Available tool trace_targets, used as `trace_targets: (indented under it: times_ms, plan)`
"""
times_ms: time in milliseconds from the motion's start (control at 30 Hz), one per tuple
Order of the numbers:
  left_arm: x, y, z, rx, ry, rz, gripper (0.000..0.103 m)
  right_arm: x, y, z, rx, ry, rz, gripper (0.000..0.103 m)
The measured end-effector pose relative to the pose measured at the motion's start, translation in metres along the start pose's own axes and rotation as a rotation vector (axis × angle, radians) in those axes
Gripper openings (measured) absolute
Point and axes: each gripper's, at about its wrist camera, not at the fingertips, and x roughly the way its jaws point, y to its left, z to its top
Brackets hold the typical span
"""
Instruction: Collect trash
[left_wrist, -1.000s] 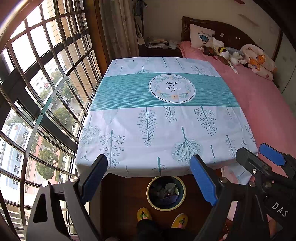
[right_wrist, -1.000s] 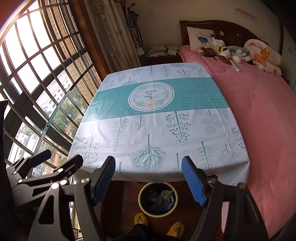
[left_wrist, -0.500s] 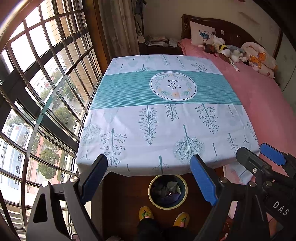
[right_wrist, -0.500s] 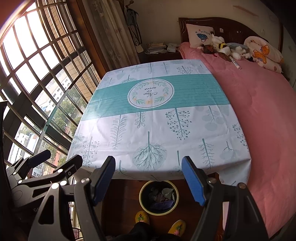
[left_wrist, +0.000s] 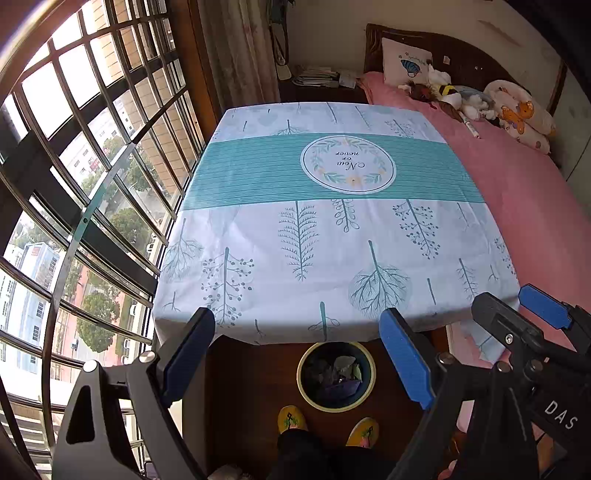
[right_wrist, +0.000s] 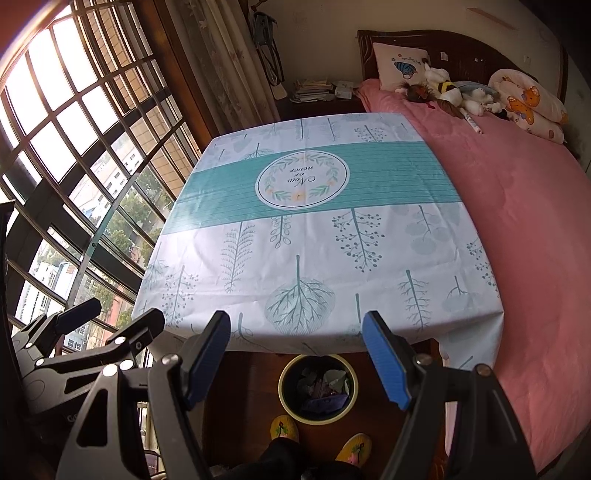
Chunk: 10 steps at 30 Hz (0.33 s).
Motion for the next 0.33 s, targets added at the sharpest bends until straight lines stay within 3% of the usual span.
trace_targets:
  times_ms: [333]
  plan:
    - [0.0008, -0.0014, -0.0023, 0.0, 0.013, 0.005, 0.09, 0.0003, -0.0007, -0.0047, -0.002, 0.01, 0.004, 0.074]
